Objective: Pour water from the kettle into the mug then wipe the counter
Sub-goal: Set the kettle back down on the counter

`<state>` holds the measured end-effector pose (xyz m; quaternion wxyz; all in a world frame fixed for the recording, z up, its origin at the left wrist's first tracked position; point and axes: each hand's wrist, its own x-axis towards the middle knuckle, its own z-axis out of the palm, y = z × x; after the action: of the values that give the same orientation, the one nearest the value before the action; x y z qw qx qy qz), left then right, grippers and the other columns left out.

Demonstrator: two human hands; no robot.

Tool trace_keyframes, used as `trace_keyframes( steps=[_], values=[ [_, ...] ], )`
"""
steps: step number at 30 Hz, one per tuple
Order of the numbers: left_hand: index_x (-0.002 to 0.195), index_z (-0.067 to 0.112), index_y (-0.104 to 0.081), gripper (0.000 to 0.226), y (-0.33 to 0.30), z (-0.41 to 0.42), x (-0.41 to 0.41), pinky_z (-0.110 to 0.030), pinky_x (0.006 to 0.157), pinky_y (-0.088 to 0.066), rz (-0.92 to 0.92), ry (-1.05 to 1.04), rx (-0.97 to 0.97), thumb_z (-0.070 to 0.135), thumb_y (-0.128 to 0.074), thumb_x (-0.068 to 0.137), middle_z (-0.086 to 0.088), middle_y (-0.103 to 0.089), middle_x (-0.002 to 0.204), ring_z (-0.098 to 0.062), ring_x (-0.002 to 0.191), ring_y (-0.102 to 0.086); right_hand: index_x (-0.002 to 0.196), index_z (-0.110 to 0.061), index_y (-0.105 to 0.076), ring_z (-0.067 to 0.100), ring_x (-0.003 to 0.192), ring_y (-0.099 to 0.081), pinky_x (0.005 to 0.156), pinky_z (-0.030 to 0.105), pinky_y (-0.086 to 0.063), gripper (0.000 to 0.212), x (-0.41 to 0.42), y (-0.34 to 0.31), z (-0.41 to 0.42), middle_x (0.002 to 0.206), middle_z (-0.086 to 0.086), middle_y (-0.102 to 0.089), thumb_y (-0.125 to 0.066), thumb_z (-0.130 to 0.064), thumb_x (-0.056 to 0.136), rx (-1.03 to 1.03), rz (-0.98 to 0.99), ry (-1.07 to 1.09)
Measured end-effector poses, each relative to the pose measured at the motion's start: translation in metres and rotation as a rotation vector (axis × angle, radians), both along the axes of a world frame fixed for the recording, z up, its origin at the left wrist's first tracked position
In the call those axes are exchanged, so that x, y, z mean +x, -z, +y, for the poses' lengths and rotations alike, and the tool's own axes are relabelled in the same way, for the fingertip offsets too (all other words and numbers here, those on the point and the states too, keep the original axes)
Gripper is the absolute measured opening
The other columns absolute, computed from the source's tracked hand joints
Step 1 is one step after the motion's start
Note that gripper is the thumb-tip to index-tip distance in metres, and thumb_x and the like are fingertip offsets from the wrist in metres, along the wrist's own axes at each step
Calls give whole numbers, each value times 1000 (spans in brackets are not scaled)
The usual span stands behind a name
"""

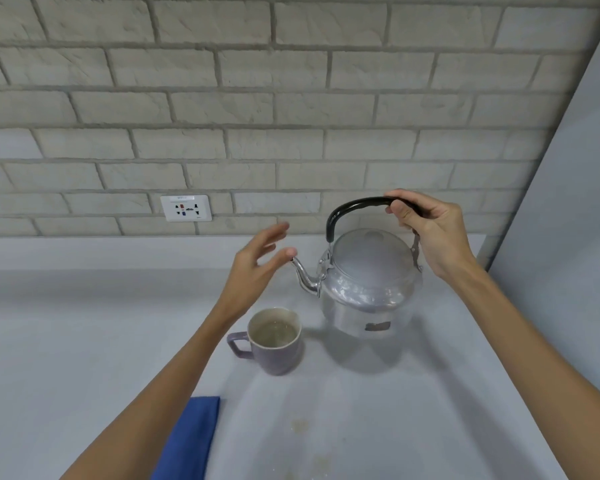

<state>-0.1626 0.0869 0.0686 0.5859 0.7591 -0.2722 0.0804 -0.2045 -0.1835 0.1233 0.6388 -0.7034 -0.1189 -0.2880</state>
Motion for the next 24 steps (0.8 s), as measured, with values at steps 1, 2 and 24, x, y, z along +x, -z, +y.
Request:
trace_keyframes(
  steps=[1,2,24],
  values=[
    [130,24,-52,55,-9,-7,0,-30,104,-42,-22,15,-25,46,-60,80,4,-58,131,-5,121,-53,104,-17,-70,-2,69,-61,68,11,-46,29,1,4,-1,75,-14,-73,-69,-27,76,3,0,1],
    [130,23,-53,53,-16,-15,0,-29,104,-42,-37,35,-30,45,-59,82,5,-58,131,-4,121,-53,104,-17,-71,-2,69,-61,70,10,-47,28,2,9,-1,76,-15,-73,-69,-26,77,2,2,1],
    [117,11,-65,28,46,-86,93,-47,93,-50,151,-5,236,11,-60,89,-6,-73,89,-28,83,-65,94,-31,-75,10,93,-69,86,17,-51,23,99,129,-23,93,-9,-76,-69,-13,82,56,212,-87]
  ],
)
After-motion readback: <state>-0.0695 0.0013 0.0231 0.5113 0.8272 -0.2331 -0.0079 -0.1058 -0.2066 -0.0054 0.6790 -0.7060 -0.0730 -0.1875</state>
